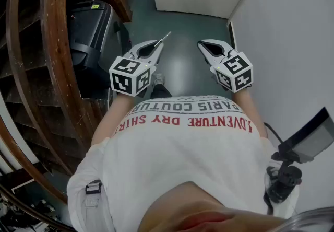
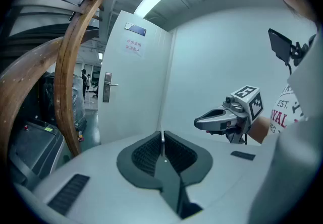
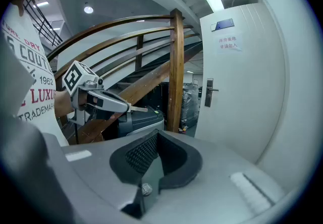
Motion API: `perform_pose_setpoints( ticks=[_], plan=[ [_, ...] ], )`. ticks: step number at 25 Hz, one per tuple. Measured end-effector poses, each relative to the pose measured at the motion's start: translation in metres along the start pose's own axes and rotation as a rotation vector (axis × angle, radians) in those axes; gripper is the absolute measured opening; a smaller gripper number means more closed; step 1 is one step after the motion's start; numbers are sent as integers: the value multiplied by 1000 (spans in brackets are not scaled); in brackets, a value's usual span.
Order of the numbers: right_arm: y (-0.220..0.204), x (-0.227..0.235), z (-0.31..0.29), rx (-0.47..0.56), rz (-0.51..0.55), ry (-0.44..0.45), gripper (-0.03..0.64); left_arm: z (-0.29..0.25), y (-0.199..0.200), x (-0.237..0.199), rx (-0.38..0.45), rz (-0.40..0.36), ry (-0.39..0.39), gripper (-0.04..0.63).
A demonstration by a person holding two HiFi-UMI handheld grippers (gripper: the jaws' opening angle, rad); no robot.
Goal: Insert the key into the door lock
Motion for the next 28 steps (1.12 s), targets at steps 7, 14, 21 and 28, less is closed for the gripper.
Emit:
perform_pose_setpoints(
  ticks=[7,14,21,28],
  plan=[
    [-2,-2,-1,-2,-7,3,2,-1,-1,2,-5,-2,-10,21],
    [-2,3,3,22,-13,-2,2,-10,-1,6,-4,9,-31,21],
    [0,22,8,72,-31,-13,2,-34,6,12,1,8,-63,21],
    [-3,97,-36,57,-66,-21,2,-108,20,-29,-25,23,-67,21]
  ],
)
Point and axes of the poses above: the fingertips, and each gripper's own axes: z backward along the fingers, x to its right, y out of its top, the point moved 1 cm from there along z, backward along the fingers, and after that the axes turned 13 degrees about y, right-handed, at the moved point
